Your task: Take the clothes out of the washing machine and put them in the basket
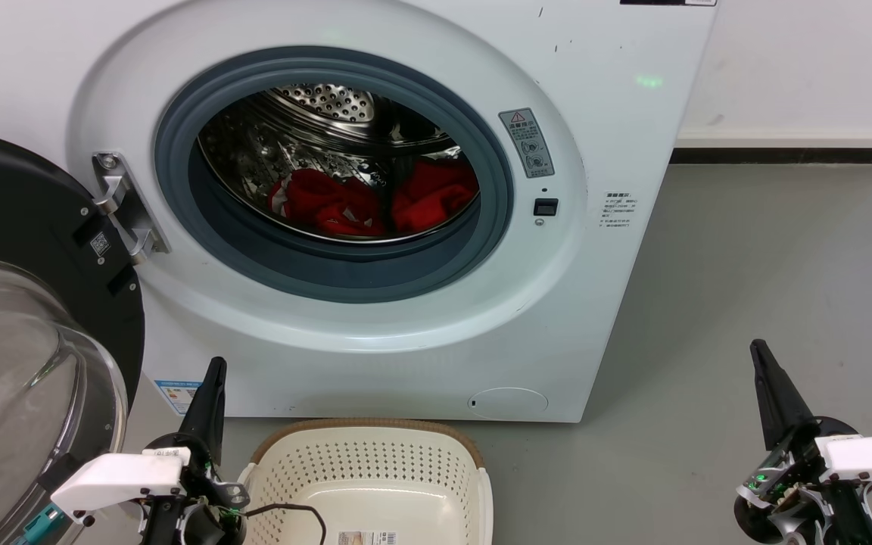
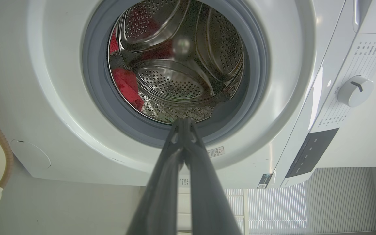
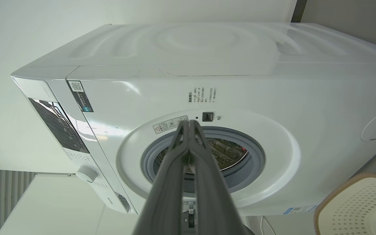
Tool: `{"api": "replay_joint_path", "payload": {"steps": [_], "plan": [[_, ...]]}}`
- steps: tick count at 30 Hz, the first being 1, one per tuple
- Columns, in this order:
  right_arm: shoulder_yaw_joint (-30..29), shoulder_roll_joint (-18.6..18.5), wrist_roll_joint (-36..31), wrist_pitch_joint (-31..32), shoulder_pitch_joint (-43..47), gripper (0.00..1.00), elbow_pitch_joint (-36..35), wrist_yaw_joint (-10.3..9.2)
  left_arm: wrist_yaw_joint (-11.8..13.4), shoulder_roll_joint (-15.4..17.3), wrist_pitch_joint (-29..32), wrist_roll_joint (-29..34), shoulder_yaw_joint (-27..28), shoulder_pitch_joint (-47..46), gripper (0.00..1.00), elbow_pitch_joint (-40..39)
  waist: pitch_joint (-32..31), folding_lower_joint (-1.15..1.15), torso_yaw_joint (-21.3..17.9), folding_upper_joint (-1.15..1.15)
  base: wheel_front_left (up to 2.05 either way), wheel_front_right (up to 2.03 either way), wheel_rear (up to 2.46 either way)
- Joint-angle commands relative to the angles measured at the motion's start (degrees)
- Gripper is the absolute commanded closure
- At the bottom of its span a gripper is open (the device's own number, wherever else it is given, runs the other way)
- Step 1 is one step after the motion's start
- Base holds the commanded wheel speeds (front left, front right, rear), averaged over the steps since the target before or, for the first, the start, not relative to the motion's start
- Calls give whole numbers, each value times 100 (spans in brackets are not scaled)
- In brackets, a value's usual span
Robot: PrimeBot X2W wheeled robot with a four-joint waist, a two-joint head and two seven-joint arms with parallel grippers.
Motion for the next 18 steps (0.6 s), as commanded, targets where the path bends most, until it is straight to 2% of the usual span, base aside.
{"api": "replay_joint_path", "payload": {"steps": [1,18], "plan": [[-4,-27,20,15,-66,100,7,0,-20,-12,12,-12,16,-33,100,-4,0,0,0,0,0,0,0],[-4,-27,20,15,-66,100,7,0,-20,-12,12,-12,16,-34,100,-4,0,0,0,0,0,0,0]]}}
